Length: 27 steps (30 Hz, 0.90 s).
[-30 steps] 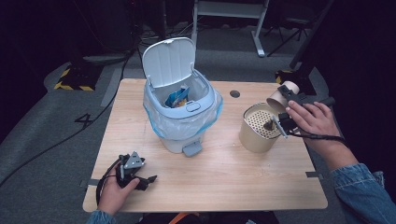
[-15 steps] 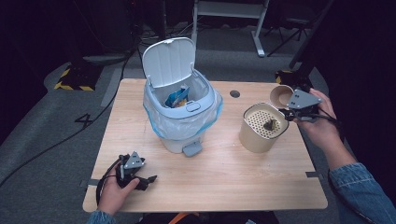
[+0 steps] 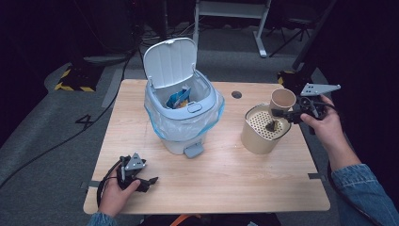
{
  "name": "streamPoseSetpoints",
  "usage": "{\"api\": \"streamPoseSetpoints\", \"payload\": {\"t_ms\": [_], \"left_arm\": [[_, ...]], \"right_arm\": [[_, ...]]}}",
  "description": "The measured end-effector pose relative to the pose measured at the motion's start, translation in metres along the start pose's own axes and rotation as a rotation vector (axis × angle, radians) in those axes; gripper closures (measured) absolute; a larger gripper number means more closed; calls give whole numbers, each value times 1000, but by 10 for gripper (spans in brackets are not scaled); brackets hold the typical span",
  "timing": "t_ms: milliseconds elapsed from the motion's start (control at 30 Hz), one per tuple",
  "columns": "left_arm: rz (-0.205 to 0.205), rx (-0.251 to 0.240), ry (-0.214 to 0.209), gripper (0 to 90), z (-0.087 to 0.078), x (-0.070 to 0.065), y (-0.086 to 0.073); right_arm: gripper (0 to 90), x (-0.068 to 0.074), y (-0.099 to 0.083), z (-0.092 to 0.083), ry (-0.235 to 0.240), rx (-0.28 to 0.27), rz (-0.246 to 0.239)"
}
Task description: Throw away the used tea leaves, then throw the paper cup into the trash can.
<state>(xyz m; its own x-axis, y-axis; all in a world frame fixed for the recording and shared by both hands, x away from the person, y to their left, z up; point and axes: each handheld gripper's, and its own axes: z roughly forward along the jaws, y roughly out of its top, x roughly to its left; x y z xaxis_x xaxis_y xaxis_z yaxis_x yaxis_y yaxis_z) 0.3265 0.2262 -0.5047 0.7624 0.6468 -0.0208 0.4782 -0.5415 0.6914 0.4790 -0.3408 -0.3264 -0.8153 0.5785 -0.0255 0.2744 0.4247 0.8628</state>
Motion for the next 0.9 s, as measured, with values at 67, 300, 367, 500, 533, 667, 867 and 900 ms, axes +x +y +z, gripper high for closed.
{"api": "streamPoseSetpoints", "payload": {"t_ms": [67,300,367,500,533,667,867,900], "left_arm": [[0,0,0,156,0,0,0],[0,0,0,156,0,0,0],[0,0,0,156,0,0,0],[0,0,-3,155,0,0,0],[1,0,-4,155,0,1,0],[2,-1,-4,155,1,1,1],[3,-1,-4,155,1,1,1],[3,-1,-4,155,1,1,1]], "right_arm": [[274,-2,-1,-1,39,-7,46],[273,-3,0,-4,118,-21,87],[273,-3,2,-5,140,-25,102],[272,1,9,-6,156,-29,118],[272,1,11,-6,157,-30,115],[270,7,20,-4,141,-37,99],[269,20,44,5,154,-50,60],[269,23,49,7,156,-50,48]]}}
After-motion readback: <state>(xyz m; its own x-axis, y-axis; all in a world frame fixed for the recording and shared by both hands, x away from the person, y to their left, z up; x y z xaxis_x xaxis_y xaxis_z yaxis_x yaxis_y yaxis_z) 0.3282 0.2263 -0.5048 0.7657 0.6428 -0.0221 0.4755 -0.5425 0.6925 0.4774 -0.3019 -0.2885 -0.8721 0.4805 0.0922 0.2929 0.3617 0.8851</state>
